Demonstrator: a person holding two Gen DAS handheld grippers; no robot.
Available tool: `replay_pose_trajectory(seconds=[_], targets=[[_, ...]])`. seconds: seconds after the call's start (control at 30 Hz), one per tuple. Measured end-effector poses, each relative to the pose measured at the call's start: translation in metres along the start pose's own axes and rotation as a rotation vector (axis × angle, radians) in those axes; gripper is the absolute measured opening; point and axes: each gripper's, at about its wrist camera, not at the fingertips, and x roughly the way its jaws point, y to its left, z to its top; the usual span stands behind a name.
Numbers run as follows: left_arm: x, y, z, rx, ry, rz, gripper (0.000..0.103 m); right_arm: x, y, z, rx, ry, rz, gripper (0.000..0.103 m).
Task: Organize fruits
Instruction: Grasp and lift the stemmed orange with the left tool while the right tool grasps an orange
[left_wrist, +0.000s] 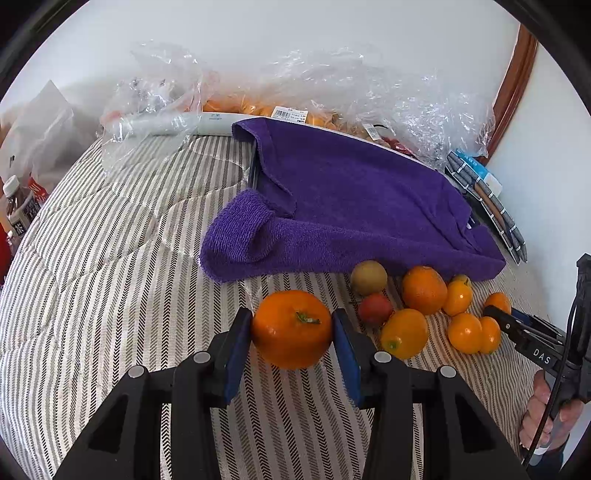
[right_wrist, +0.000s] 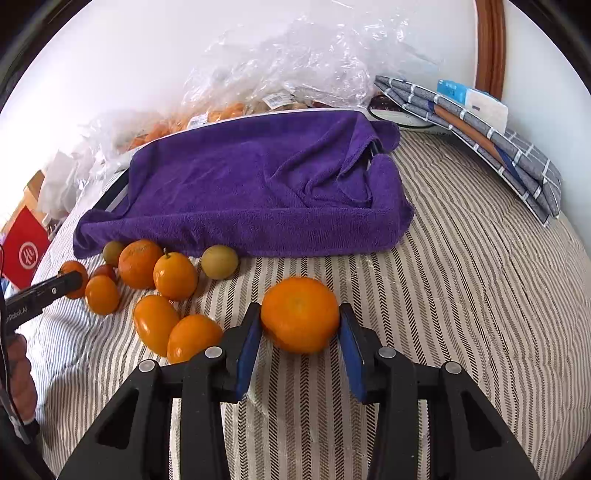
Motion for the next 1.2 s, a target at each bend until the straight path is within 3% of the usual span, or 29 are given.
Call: replay_pose_trajectory(seconds=[0.17,0.3,0.4,0.47,0.77,1.03,1.2], targets=[[0.001,0.003,-0.001,-0.021,-0.007,-0.001,0.051,0.005,0.008,0.001,-0.042,-0.002,-0.054,0.048],[0.002,-0.003,-0.005,0.005,-0.022,0.025,0.052,0.004,0.011,-0.001,-0.067,-0.004,-0.066,0.047],[0.001,-0.007,-0.006,0.027,-0.021,0.014,0.049,0.002,0.007,-0.002,-0.045,-0.012,-0.056,0.042],[-0.001,-0.006,-0.006,0.025,-0.03,0.011,0.042,0.0,0.002,-0.002,-0.023,-0.017,-0.036,0.041],[-0.023,-0.004,-0.007,0.014,-0.14,-0.019,0.041,-0.01,-0.009,-0.01,0.028,-0.029,-0.011,0.04],[-0.02,0.001,-0.006,-0.008,-0.123,-0.028,0.035,-0.025,-0.01,-0.012,0.032,-0.051,-0.028,0.04],[-0.008,-0.004,-0.008,0.014,-0.05,-0.024,0.047,-0.024,-0.006,-0.015,0.027,-0.044,-0.026,0.04]])
